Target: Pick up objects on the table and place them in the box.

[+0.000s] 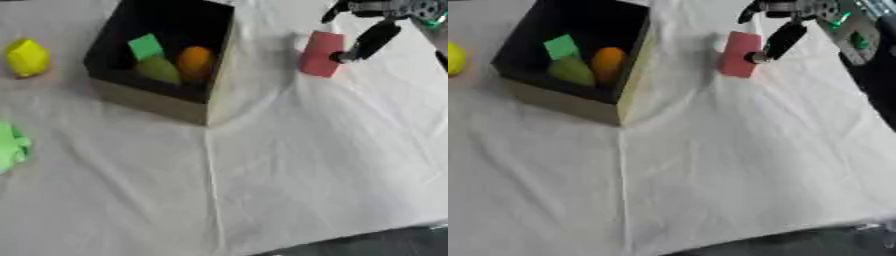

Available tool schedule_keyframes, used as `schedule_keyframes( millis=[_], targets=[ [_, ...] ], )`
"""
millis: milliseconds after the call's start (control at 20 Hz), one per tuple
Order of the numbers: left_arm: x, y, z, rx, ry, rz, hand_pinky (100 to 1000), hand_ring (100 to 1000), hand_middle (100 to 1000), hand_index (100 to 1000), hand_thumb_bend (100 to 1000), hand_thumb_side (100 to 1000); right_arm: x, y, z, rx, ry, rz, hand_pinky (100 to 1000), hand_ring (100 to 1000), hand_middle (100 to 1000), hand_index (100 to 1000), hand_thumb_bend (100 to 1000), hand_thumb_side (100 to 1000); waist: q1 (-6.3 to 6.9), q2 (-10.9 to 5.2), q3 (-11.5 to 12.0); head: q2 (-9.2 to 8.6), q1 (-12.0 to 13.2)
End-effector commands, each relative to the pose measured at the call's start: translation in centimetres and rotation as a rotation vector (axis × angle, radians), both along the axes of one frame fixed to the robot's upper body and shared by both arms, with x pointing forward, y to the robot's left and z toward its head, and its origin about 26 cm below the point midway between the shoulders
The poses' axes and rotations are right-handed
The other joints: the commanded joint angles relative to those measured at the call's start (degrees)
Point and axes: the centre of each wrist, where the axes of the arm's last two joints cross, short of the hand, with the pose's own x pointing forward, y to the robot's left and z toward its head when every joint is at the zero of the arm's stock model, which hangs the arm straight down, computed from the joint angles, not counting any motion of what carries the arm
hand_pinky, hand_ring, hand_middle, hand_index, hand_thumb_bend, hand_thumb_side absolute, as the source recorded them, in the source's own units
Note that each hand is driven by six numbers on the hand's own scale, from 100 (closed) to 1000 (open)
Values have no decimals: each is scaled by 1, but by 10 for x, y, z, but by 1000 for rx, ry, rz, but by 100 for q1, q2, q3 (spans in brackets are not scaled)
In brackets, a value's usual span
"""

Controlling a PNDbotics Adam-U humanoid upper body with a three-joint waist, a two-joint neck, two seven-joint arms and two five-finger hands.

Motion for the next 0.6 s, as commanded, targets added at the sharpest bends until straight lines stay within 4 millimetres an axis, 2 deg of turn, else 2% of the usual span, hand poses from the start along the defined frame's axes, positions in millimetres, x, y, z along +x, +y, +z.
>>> schedule_keyframes(
  millis=[50,600],
  targets=[
    [-4,3,12,18,-27,6,843,781,756,902,403,765,-1,-6,11,6,-25,-29,925,1000,886,926,318,369,11,-77,18,-52,-12],
    [-4,1,11,18,-29,2,843,781,756,902,399,769,11,-10,-2,-15,-3,-74,925,1000,886,926,329,397,27,-21,48,-99,-38]
  ],
)
